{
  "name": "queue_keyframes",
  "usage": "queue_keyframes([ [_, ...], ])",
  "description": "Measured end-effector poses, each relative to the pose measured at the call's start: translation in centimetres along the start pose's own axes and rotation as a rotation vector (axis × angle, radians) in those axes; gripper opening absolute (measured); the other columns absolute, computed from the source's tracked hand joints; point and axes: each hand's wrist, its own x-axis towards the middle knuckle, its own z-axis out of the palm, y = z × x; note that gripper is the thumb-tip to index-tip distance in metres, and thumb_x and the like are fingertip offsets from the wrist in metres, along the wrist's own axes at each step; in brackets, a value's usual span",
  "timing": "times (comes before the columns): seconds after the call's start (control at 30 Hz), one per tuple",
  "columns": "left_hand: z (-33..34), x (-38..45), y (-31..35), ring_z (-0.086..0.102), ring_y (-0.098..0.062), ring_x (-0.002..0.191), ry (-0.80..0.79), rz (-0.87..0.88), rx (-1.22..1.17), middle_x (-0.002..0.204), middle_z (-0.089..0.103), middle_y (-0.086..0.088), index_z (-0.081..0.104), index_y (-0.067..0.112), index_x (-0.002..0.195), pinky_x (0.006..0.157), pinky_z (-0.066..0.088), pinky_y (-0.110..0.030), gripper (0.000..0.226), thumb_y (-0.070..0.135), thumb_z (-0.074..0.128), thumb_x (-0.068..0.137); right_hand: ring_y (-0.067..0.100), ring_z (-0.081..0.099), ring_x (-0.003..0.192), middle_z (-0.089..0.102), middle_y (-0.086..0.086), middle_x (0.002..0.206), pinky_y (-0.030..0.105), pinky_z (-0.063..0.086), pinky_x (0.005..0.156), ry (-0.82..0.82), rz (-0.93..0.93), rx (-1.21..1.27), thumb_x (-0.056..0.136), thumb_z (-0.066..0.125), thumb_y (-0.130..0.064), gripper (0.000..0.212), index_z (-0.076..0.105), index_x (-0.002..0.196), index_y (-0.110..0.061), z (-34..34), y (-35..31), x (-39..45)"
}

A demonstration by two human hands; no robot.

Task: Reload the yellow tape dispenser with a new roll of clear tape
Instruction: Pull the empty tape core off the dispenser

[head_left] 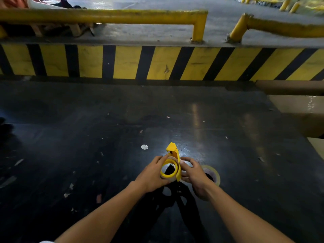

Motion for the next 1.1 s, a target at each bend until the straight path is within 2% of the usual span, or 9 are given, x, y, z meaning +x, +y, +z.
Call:
queue_keyframes([
  [0.07, -0.8, 0.1, 0.3, 0.054, -0.019, 0.129, 0.017, 0.016, 0.024, 0.152, 0.038, 0.006, 0.024, 0.029, 0.159, 0.104, 0.05, -0.037, 0.102, 0.06, 0.075, 0.076, 0.023, 0.077, 0.089, 0.079, 0.01, 0.105, 0.024, 0.058, 0.063, -0.011, -0.033, -0.006, 0.096, 0.061, -0.035, 0.023, 0.061, 0.119, -0.032, 0.1, -0.8, -0.3],
  [0.17, -1.7, -0.1, 0.9, 0.053, -0.017, 0.129, 0.039, 0.055, 0.035, 0.152, 0.038, 0.006, 0.023, 0.027, 0.159, 0.102, 0.048, -0.029, 0.107, 0.069, 0.068, 0.071, 0.027, 0.076, 0.096, 0.078, 0.009, 0.107, 0.03, 0.059, 0.071, -0.037, -0.073, 0.024, 0.089, 0.069, -0.041, 0.035, 0.061, 0.121, -0.033, 0.3, -1.6, -0.8],
  [0.27, -2.3, -0.2, 1.2, 0.052, -0.017, 0.13, 0.049, 0.093, 0.063, 0.154, 0.036, 0.005, 0.023, 0.027, 0.16, 0.1, 0.044, -0.025, 0.102, 0.059, 0.075, 0.077, 0.031, 0.075, 0.096, 0.077, 0.012, 0.107, 0.036, 0.059, 0.074, -0.036, -0.101, 0.062, 0.089, 0.071, -0.034, 0.036, 0.06, 0.123, -0.029, 0.3, -2.0, -1.1],
  [0.4, -2.9, -0.5, 1.2, 0.048, -0.019, 0.135, 0.056, 0.104, 0.104, 0.156, 0.033, 0.003, 0.02, 0.025, 0.161, 0.105, 0.043, -0.028, 0.103, 0.039, 0.082, 0.08, 0.035, 0.075, 0.091, 0.076, 0.019, 0.106, 0.041, 0.06, 0.075, -0.015, -0.118, 0.119, 0.089, 0.069, -0.025, 0.032, 0.062, 0.12, -0.025, 0.2, -2.1, -1.4],
  [0.57, -3.4, -0.9, 0.8, 0.045, -0.019, 0.137, 0.058, 0.086, 0.065, 0.157, 0.034, 0.004, 0.02, 0.026, 0.16, 0.103, 0.038, -0.026, 0.104, 0.039, 0.083, 0.079, 0.034, 0.075, 0.096, 0.079, 0.006, 0.096, 0.037, 0.059, 0.077, -0.021, -0.114, 0.218, 0.086, 0.071, -0.023, 0.03, 0.069, 0.116, -0.024, -0.4, -1.7, -2.0],
  [0.73, -3.2, -1.4, 1.1, 0.046, -0.018, 0.137, 0.054, 0.102, 0.06, 0.155, 0.035, 0.005, 0.021, 0.028, 0.16, 0.107, 0.043, -0.031, 0.105, 0.04, 0.084, 0.077, 0.034, 0.075, 0.099, 0.076, 0.013, 0.108, 0.044, 0.059, 0.084, -0.005, -0.14, 0.216, 0.088, 0.071, -0.022, 0.03, 0.069, 0.118, -0.02, -0.6, -1.2, -2.1],
  [0.87, -3.2, -1.7, 1.4, 0.048, -0.019, 0.134, 0.059, 0.127, 0.067, 0.154, 0.036, 0.005, 0.02, 0.031, 0.16, 0.106, 0.045, -0.034, 0.105, 0.039, 0.085, 0.077, 0.036, 0.074, 0.099, 0.075, 0.018, 0.11, 0.051, 0.057, 0.094, 0.059, -0.165, 0.149, 0.088, 0.072, -0.021, 0.033, 0.067, 0.12, -0.017, -0.7, -0.8, -1.9],
  [1.0, -3.3, -2.1, 1.1, 0.048, -0.018, 0.133, 0.059, 0.111, 0.053, 0.154, 0.035, 0.008, 0.019, 0.03, 0.16, 0.106, 0.047, -0.035, 0.108, 0.048, 0.082, 0.075, 0.043, 0.07, 0.099, 0.072, 0.028, 0.11, 0.051, 0.055, 0.088, 0.189, -0.188, 0.123, 0.088, 0.072, -0.014, 0.034, 0.065, 0.121, -0.012, -1.0, -0.2, -1.3],
  [1.1, -3.5, -2.8, 0.5, 0.048, -0.019, 0.133, 0.066, 0.007, 0.053, 0.155, 0.033, 0.008, 0.019, 0.029, 0.161, 0.103, 0.048, -0.034, 0.115, 0.07, 0.068, 0.064, 0.041, 0.07, 0.093, 0.07, 0.031, 0.11, 0.048, 0.057, 0.081, 0.254, -0.193, 0.14, 0.088, 0.071, -0.011, 0.035, 0.064, 0.121, -0.01, -1.7, -0.3, -1.3],
])
